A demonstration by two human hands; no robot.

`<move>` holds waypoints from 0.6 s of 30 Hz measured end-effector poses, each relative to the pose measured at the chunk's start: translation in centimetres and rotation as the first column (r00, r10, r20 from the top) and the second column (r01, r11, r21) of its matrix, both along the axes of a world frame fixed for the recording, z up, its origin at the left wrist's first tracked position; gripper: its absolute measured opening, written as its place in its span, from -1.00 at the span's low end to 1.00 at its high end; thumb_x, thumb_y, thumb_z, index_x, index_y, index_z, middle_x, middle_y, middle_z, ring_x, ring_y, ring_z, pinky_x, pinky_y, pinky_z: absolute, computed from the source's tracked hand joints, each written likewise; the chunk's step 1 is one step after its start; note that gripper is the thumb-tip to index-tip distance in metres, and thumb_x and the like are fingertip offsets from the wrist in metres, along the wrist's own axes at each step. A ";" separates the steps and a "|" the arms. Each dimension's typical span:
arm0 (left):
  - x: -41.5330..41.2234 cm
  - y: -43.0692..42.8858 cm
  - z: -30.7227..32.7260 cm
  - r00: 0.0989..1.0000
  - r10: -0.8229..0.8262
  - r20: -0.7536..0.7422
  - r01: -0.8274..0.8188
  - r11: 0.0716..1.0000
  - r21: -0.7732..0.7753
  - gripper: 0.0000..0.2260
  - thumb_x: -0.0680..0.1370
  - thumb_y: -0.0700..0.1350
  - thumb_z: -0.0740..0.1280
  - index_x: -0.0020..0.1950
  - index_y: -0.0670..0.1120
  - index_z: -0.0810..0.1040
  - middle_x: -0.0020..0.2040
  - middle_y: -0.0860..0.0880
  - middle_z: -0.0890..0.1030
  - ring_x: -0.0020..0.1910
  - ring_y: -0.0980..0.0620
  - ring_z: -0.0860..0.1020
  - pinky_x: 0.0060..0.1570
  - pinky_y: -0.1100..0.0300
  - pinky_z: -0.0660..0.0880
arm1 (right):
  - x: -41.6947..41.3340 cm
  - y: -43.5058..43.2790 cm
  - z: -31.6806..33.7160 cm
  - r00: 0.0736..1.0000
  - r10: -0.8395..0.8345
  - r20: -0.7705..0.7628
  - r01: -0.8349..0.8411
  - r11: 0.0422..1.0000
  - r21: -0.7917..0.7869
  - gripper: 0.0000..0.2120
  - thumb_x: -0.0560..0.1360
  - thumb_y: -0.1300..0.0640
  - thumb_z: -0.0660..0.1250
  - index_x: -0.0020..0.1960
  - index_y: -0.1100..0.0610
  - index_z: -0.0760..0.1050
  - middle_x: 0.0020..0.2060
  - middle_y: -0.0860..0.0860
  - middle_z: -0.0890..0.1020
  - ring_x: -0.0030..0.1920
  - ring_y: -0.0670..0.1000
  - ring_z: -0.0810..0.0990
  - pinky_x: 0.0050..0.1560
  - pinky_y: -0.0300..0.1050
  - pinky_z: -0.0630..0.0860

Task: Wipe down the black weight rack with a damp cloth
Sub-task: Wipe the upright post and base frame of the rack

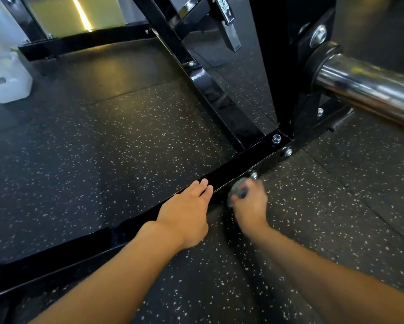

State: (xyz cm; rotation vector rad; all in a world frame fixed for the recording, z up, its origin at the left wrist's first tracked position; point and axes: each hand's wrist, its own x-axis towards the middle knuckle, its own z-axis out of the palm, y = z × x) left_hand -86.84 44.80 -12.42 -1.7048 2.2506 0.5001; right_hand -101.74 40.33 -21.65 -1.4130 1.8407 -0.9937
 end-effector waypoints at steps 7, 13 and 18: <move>-0.1 0.1 0.1 1.000 0.014 -0.016 -0.014 1.000 -0.010 -0.33 0.63 -0.15 0.16 0.64 -0.06 -0.16 0.63 0.04 -0.21 0.60 0.08 -0.18 0.52 0.09 0.06 | 0.8 1.9 1.4 0.980 0.175 -0.093 -0.190 0.965 -0.181 -0.84 0.38 0.38 0.42 -0.19 0.16 0.52 -0.11 -0.06 0.44 -0.15 -0.24 0.42 -0.11 -0.47 0.35; 0.0 0.3 0.0 0.999 0.026 -0.027 -0.026 1.000 -0.016 -0.33 0.63 -0.16 0.16 0.64 -0.05 -0.16 0.63 0.05 -0.21 0.60 0.09 -0.18 0.51 0.09 0.05 | 1.6 2.4 0.0 0.978 0.167 -0.123 -0.184 0.974 -0.136 -0.81 0.39 0.42 0.41 -0.18 0.17 0.49 -0.10 -0.08 0.41 -0.17 -0.25 0.41 -0.14 -0.50 0.35; 0.0 0.3 0.0 0.999 0.030 -0.029 -0.030 0.999 -0.011 -0.33 0.63 -0.17 0.15 0.64 -0.05 -0.16 0.63 0.06 -0.23 0.60 0.09 -0.19 0.52 0.08 0.05 | -0.2 0.7 -1.1 0.996 0.079 -0.040 -0.083 0.990 -0.115 -0.85 0.42 0.46 0.37 -0.12 0.25 0.51 -0.11 -0.08 0.41 -0.18 -0.22 0.42 -0.05 -0.24 0.49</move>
